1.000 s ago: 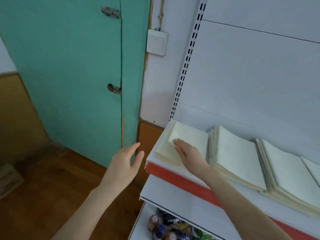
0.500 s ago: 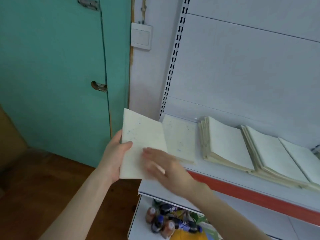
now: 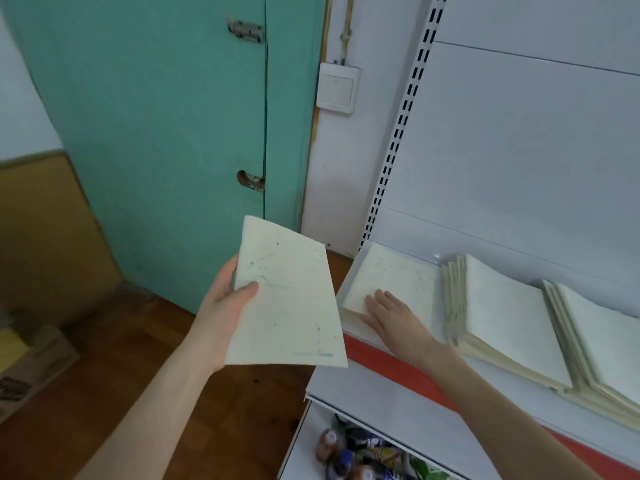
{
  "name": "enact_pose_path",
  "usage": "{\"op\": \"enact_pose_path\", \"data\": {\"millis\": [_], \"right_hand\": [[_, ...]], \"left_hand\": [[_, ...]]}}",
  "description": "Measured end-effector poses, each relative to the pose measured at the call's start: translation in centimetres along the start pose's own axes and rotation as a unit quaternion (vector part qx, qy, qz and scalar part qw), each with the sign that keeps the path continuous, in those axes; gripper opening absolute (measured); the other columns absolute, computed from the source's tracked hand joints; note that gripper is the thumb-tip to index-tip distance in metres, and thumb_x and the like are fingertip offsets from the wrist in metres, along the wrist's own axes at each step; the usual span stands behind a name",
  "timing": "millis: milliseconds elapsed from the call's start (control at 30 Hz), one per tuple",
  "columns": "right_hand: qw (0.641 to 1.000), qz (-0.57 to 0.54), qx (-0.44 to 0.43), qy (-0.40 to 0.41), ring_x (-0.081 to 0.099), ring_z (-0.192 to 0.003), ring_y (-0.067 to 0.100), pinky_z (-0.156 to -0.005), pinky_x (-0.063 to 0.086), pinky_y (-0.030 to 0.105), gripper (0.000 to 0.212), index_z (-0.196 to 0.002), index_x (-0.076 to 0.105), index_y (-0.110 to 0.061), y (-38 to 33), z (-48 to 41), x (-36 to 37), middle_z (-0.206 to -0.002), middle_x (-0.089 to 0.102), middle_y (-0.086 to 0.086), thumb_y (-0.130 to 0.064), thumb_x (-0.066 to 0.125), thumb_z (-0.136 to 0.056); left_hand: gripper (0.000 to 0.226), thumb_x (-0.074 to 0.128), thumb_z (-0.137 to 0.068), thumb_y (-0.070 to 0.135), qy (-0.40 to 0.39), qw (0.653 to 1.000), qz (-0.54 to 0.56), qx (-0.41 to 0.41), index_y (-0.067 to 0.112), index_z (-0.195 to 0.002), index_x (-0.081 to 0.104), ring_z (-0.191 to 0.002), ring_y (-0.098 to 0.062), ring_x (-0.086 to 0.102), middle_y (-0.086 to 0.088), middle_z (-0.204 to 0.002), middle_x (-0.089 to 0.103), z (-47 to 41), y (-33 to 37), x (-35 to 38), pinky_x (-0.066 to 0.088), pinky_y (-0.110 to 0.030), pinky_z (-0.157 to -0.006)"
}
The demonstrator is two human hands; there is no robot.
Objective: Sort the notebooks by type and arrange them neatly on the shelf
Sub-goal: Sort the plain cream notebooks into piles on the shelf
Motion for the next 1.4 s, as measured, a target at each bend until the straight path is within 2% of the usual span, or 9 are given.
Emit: {"op": "enact_pose_path", "data": {"millis": [133,267,467,600,700,933,1033,1167,1400], "right_hand": [[0.996,-0.088,0.015,0.023,0.029,-0.138,0.02,-0.111,0.013,0.022,0.044,-0.134,0.044,-0.01,-0.2,0.7,-1.7,-0.145,0.039,0.007,-0.031,0.024,-0.102],[0.985,-0.142,0.024,0.095,0.043,-0.127,0.023,-0.102,0.027,0.021,0.034,-0.129,0.049,-0.008,0.4,0.9,-2.0,-0.131,0.052,0.008,-0.02,0.033,-0.102],[0.903,-0.325,0.079,0.271,0.052,-0.063,0.014,-0.055,0.035,0.012,0.028,-0.103,0.06,-0.009,2.5,3.0,-6.3,-0.072,0.057,0.0,-0.025,0.037,-0.099],[0.901,-0.344,-0.049,0.261,0.059,-0.088,-0.003,-0.08,0.042,0.003,0.029,-0.112,0.06,-0.017,-3.6,5.3,-8.7,-0.105,0.062,-0.011,-0.024,0.036,-0.098],[0.917,-0.245,-0.198,0.245,0.056,-0.115,0.017,-0.102,0.037,0.022,0.041,-0.115,0.061,-0.007,-10.2,7.1,-6.6,-0.123,0.061,0.007,-0.03,0.031,-0.098],[0.912,-0.216,-0.308,0.164,0.045,-0.124,0.013,-0.109,0.026,0.015,0.053,-0.114,0.062,-0.003,-12.1,6.6,-3.8,-0.127,0.058,0.008,-0.04,0.027,-0.098],[0.921,-0.319,-0.199,0.101,0.039,-0.12,-0.007,-0.104,0.026,0.004,0.064,-0.126,0.056,-0.01,-9.3,4.6,-3.6,-0.133,0.052,-0.005,-0.054,0.026,-0.09],[0.979,-0.179,0.039,0.086,0.033,-0.135,0.015,-0.113,0.023,0.028,0.052,-0.14,0.038,-0.017,-1.3,0.8,-2.3,-0.147,0.037,0.0,-0.041,0.045,-0.094],[0.995,-0.094,0.026,0.015,0.02,-0.141,0.023,-0.114,0.014,0.029,0.05,-0.141,0.036,-0.014,0.5,-0.7,0.1,-0.152,0.026,0.007,-0.038,0.04,-0.097]], "left_hand": [[0.041,0.044,-0.096,0.01,-0.008,1.0,-0.009,-0.002,0.036,-0.128,0.045,-0.1,-0.019,0.057,0.006,-0.112,0.059,-0.4,-0.5,0.6,0.046,-0.033,-0.067],[0.039,0.044,-0.097,0.011,-0.005,1.0,-0.016,-0.009,0.038,-0.125,0.045,-0.098,-0.018,0.057,0.008,-0.109,0.059,-0.8,-1.0,1.1,0.045,-0.032,-0.066],[0.032,0.043,-0.098,0.023,-0.001,0.999,-0.03,-0.026,0.039,-0.125,0.042,-0.095,-0.017,0.057,0.01,-0.106,0.057,-1.1,-1.5,1.8,0.047,-0.032,-0.065],[0.04,0.036,-0.092,0.051,-0.027,0.998,-0.053,-0.027,0.036,-0.128,0.041,-0.097,-0.015,0.058,0.008,-0.11,0.057,-1.1,-1.9,3.8,0.05,-0.032,-0.066],[0.077,0.053,-0.067,0.073,-0.044,0.996,0.023,-0.069,0.03,-0.131,0.046,-0.104,-0.028,0.062,-0.005,-0.118,0.061,-1.1,-2.5,4.9,0.054,-0.047,-0.079],[0.024,0.043,-0.095,0.013,0.018,0.996,0.017,-0.084,0.021,-0.115,0.052,-0.087,-0.023,0.06,-0.006,-0.102,0.062,-0.5,-2.8,2.6,0.046,-0.032,-0.059],[0.023,0.04,-0.095,0.01,0.055,0.997,-0.011,-0.058,0.022,-0.107,0.055,-0.08,-0.022,0.06,-0.005,-0.095,0.062,0.2,-2.6,1.8,0.045,-0.029,-0.056],[0.027,0.038,-0.096,0.011,0.083,0.996,-0.021,-0.034,0.03,-0.095,0.056,-0.082,-0.021,0.06,-0.003,-0.094,0.062,0.9,-1.9,-0.1,0.047,-0.031,-0.061],[0.023,0.039,-0.096,0.014,0.08,0.996,-0.032,-0.022,0.026,-0.11,0.054,-0.086,-0.022,0.06,-0.004,-0.099,0.061,1.1,-1.5,-1.1,0.047,-0.032,-0.061]]}}
Point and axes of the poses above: each hand's wrist, its own z-axis away from the middle knuckle, its own x-axis out of the palm, y = z × x, the point moved 8 cm from there along -z, towards the middle knuckle
